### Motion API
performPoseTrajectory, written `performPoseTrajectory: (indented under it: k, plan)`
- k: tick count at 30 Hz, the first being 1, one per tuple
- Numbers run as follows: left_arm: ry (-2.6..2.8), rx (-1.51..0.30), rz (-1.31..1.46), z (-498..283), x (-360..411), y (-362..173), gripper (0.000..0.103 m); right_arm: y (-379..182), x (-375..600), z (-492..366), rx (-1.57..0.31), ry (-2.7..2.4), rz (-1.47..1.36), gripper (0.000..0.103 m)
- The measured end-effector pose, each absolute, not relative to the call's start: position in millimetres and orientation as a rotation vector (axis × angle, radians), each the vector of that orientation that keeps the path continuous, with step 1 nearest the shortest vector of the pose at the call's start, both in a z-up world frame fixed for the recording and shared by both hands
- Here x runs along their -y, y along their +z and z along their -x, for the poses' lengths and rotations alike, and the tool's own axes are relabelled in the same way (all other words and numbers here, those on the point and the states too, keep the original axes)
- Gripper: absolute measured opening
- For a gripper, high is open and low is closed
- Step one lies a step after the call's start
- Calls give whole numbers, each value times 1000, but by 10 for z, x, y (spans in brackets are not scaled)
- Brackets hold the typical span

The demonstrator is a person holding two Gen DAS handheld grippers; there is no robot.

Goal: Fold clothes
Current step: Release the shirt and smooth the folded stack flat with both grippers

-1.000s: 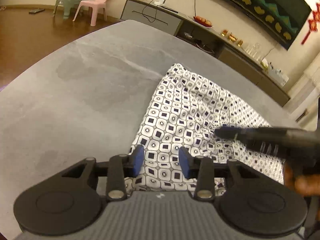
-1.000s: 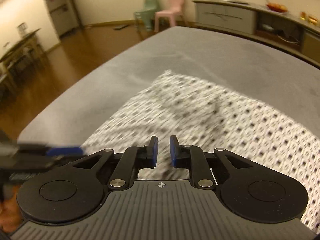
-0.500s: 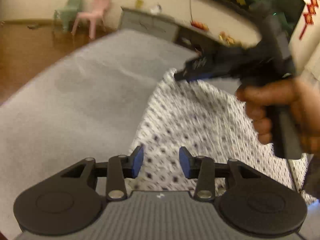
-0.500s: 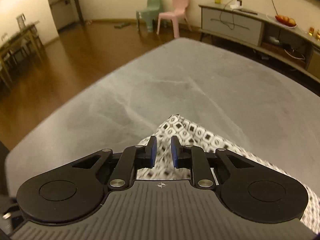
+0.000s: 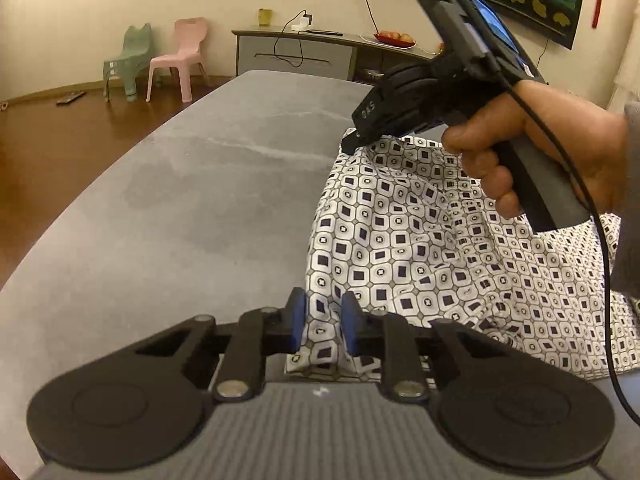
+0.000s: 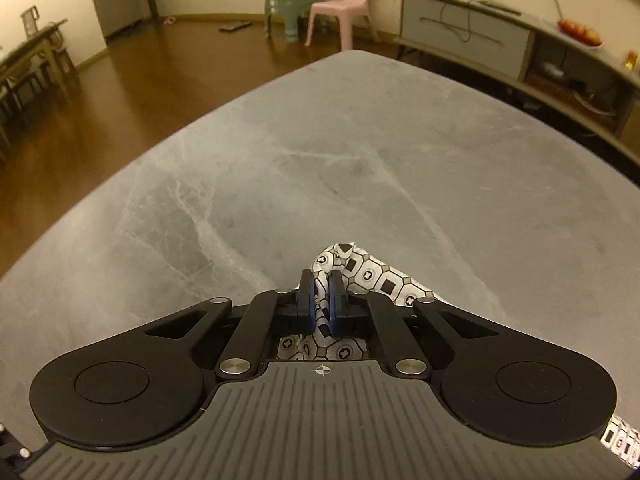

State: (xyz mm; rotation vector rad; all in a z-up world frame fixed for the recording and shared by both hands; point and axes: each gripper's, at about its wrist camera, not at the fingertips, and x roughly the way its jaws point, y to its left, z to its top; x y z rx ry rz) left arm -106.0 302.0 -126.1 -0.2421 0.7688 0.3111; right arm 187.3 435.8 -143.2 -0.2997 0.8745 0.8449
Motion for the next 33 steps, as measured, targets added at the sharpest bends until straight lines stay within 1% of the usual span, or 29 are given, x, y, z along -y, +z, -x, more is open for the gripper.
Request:
performPoseTrajectory:
  k: [1,2,3,4,6,8,11,13,14,17,18,19,21,24,25,27,30,33]
  plan:
    - [309,-769,256,1070,-3012,-1256,21,-1427,-4332,-1921,-898,849,273,3]
    - [302,-768,286,1079,-3029,-1246,22,-1398,-4283,-1956,-908,839,248,8]
    - [295,-763,323,1098,-3070,-1234,30,-1331,-4211,-1936,-888,812,229,27]
    - [288,-757,359,1117,-3109,-1221,31,-1231,-4110,-1859,-845,784,210,35]
    - [294,-732,387,1158,-3132,-1174,35,-1043,-3812,-1585,-780,788,142,33]
    - [304,-701,366,1146,-3129,-1127,37,-990,-3469,-1244,-759,816,93,30]
    - [269,-737,319,1030,-3004,-1133,49,-1197,-3049,-852,-781,794,126,30]
    - [269,-764,308,976,-2940,-1149,50,-1431,-2875,-804,-838,758,172,31]
    - [269,-776,304,952,-2910,-1155,50,-1453,-2758,-808,-837,759,153,32]
    - [307,-725,300,1022,-2913,-1074,50,-1223,-2426,-789,-817,724,102,31]
    - [323,-701,270,1047,-2882,-1032,51,-1114,-2241,-754,-799,734,57,40]
    - [337,-677,240,1071,-2850,-989,52,-1008,-2044,-717,-781,735,14,51]
    - [308,-650,193,1063,-2744,-923,57,-857,-1579,-616,-749,664,-28,60]
    - [163,-674,182,912,-2486,-872,65,-824,-754,-470,-740,476,-61,65]
    - [115,-691,193,829,-2352,-866,66,-870,-449,-410,-751,406,-89,65]
    - [18,-723,214,662,-2085,-853,77,-1014,50,-309,-784,304,-165,65]
    - [-66,-769,197,441,-1616,-868,77,-1255,470,-225,-802,247,-269,65]
    - [-122,-788,148,261,-1171,-837,77,-1383,529,-233,-809,276,-282,67]
